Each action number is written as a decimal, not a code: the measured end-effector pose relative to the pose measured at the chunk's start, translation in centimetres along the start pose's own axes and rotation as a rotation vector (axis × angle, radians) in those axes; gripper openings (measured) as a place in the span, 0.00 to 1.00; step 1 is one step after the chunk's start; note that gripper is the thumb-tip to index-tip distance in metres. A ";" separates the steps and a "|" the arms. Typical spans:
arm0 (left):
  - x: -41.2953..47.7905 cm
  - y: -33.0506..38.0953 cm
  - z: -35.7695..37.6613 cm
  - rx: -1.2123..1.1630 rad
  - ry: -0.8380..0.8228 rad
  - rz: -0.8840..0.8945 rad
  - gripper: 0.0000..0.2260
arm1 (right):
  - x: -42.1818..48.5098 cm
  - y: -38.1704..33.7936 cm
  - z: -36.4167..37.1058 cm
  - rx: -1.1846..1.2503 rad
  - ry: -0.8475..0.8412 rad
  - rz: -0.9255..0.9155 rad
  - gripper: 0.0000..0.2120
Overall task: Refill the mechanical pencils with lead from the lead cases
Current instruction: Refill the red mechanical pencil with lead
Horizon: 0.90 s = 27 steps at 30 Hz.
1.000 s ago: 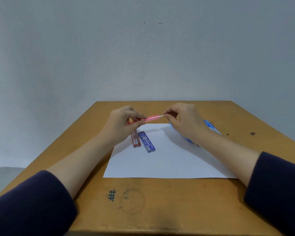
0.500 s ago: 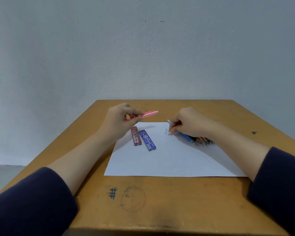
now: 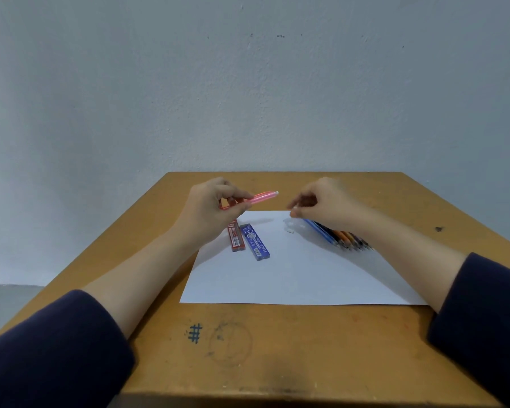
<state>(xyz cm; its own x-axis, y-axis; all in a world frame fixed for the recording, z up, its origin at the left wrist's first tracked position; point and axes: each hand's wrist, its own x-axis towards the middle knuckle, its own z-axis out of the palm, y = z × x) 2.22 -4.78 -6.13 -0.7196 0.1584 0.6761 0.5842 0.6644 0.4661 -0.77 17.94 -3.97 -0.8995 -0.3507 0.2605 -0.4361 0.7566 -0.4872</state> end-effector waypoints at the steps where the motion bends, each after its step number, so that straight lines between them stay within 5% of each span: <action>1: 0.0 0.2 0.1 -0.001 0.011 0.006 0.08 | 0.1 -0.2 0.1 0.138 0.042 0.025 0.03; 4: -0.1 0.8 0.4 -0.045 0.050 -0.007 0.08 | -0.1 -1.1 0.2 0.555 0.141 0.107 0.04; 11: -0.5 2.3 1.0 -0.271 0.124 -0.129 0.06 | -1.1 -3.2 0.6 0.993 0.272 0.178 0.03; 19: -1.2 3.3 2.3 -0.279 0.157 -0.053 0.05 | -1.7 -4.2 1.1 1.133 0.290 0.191 0.04; 27: -0.9 2.7 2.0 -0.055 -0.096 -0.164 0.10 | -0.7 -2.9 -0.1 1.138 0.299 0.320 0.02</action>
<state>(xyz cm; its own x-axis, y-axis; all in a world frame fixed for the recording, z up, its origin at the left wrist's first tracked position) 3.67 -1.69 -6.58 -0.8377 0.1216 0.5324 0.4740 0.6462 0.5981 1.15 16.05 -2.70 -0.9946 0.0171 0.1028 -0.1042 -0.1830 -0.9776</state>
